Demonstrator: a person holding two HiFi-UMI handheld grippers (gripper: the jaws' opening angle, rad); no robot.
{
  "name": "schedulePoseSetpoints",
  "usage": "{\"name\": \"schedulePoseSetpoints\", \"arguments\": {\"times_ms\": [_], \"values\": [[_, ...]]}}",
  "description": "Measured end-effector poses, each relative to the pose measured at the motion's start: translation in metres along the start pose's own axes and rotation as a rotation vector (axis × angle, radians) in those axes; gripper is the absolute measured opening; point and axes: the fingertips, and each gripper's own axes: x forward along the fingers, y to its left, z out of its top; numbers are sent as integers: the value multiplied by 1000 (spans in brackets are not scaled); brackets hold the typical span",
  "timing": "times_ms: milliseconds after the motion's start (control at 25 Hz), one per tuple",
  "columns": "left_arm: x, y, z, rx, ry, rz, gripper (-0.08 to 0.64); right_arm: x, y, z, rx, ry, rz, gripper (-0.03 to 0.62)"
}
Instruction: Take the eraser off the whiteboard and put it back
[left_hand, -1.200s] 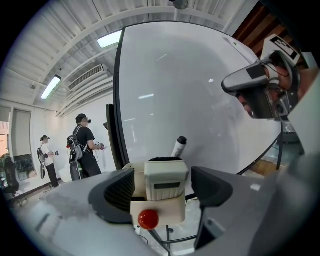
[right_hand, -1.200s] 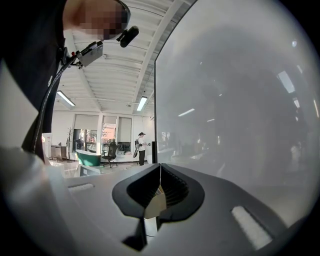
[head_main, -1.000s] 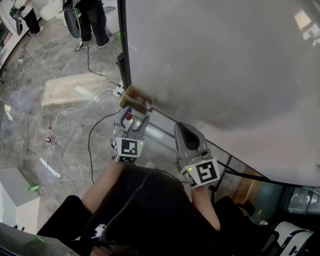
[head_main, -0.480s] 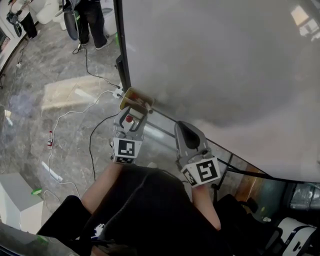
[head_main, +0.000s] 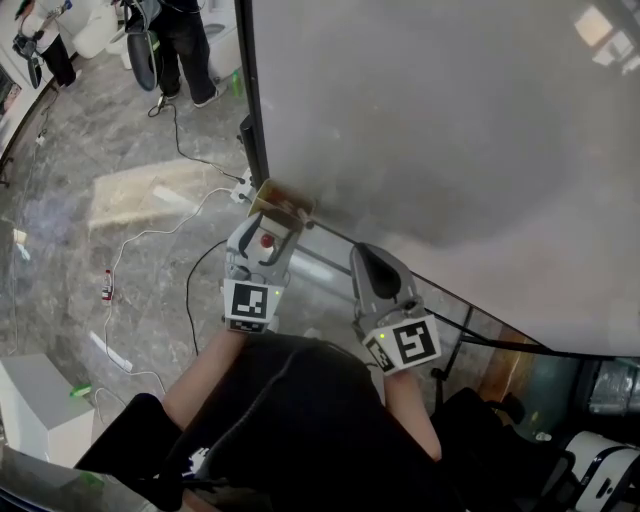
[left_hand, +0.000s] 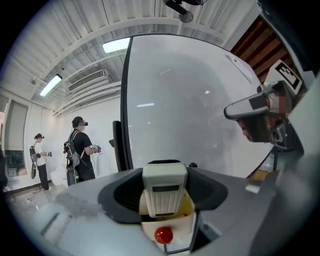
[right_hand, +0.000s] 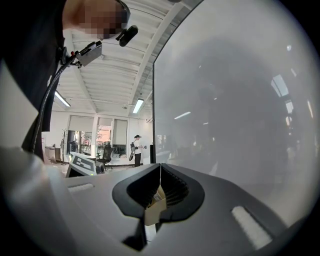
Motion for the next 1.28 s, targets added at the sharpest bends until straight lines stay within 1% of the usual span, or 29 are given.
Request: {"name": "schedulePoseSetpoints", "arguments": {"times_ms": [320,800,880,1080,1280], "values": [[-15,4,29,-11,-71,-33,268,-2,8,1,9,-16,-22,11],[-45,11,89,-38,-185,-97,268,-6,22,10,25,-43,-45,11],[-50,13,93,-52,-192,-103,268,-8,26,16,23,-54,-46,11],[-61,12,97,-57,-202,-132,268,-14,30,25,16,-69,-67,11],[-68,16,104,-102,-220,-160,268,-22,30,32,9,-75,-97,11]]}}
